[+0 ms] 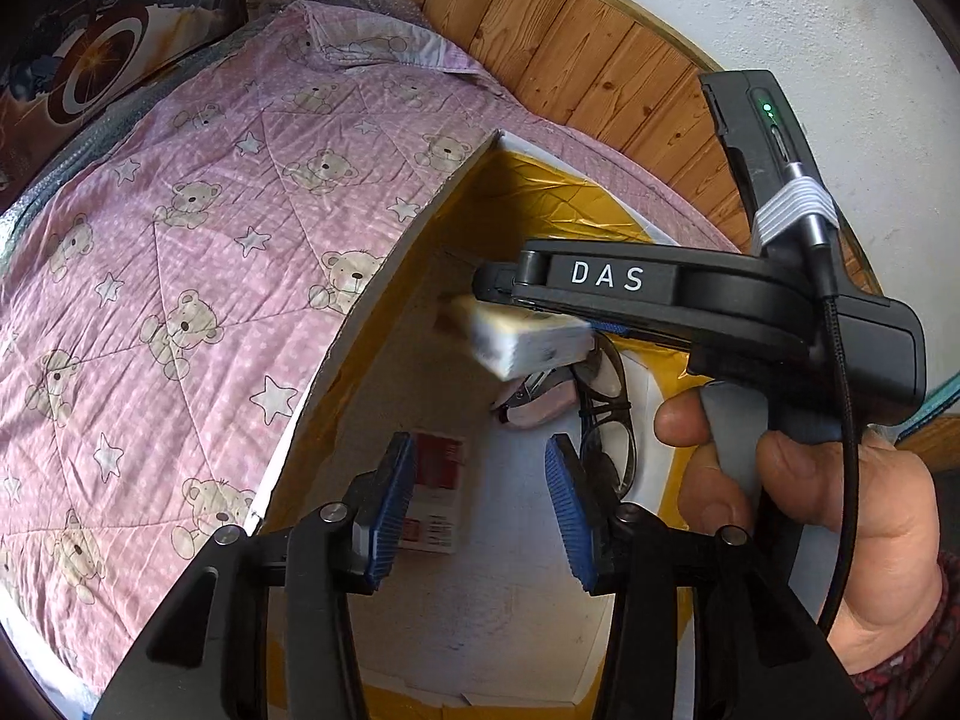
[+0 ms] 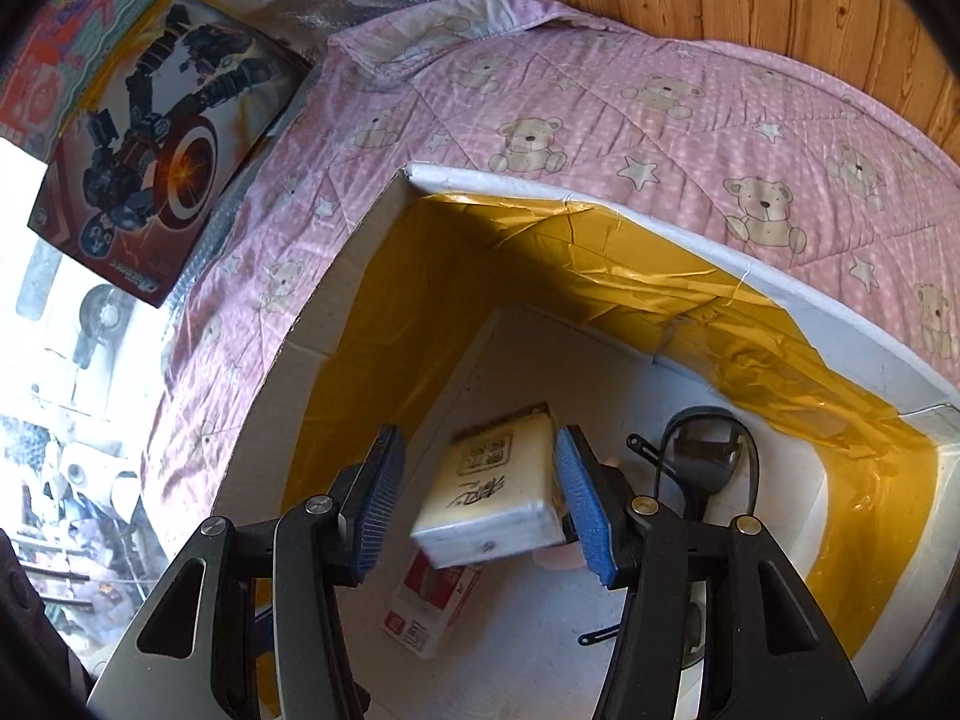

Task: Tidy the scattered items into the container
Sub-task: 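Open the left tool to drop the staples box while the right tool releases the tissue pack, then withdraw both open tools from the box toward the remaining items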

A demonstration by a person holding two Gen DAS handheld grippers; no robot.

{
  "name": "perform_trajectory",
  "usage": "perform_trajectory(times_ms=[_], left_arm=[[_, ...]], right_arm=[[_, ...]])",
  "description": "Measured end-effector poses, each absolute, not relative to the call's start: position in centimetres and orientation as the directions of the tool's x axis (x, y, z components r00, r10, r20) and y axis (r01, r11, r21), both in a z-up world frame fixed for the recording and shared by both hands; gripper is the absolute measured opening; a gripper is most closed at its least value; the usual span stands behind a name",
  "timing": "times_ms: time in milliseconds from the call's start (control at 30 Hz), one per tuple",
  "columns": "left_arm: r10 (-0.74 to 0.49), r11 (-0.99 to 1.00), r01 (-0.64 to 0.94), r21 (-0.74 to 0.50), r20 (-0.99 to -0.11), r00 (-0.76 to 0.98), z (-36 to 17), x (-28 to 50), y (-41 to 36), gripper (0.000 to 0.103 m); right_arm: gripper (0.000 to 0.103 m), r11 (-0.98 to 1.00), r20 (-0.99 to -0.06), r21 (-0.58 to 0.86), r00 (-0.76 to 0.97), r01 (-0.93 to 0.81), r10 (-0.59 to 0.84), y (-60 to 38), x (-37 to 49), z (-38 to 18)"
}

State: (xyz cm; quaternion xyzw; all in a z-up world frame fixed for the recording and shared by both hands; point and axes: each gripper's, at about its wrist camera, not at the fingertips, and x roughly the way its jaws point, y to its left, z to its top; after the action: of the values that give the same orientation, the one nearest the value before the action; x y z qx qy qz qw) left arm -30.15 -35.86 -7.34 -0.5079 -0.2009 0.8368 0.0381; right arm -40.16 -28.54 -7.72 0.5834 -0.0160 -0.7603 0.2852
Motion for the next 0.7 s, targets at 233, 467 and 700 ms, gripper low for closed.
perform_trajectory(times_ms=[233, 467, 700], left_arm=[[0.271, -0.915, 0.141, -0.379, -0.834, -0.481, -7.2, -29.4, -36.1, 0.047], [0.267, -0.916, 0.144, -0.374, -0.836, -0.479, -7.3, -28.6, -36.0, 0.047], [0.271, -0.911, 0.146, -0.385, -0.829, -0.489, -6.4, -27.2, -35.5, 0.051]], right_arm=[[0.057, -0.831, -0.873, 0.376, -0.144, 0.41, -0.466, -28.2, -39.7, -7.2], [0.057, -0.831, -0.87, 0.392, -0.134, 0.396, -0.474, -26.6, -38.3, -6.4], [0.055, -0.82, -0.868, 0.37, -0.153, 0.436, -0.472, -25.8, -35.7, -4.9]])
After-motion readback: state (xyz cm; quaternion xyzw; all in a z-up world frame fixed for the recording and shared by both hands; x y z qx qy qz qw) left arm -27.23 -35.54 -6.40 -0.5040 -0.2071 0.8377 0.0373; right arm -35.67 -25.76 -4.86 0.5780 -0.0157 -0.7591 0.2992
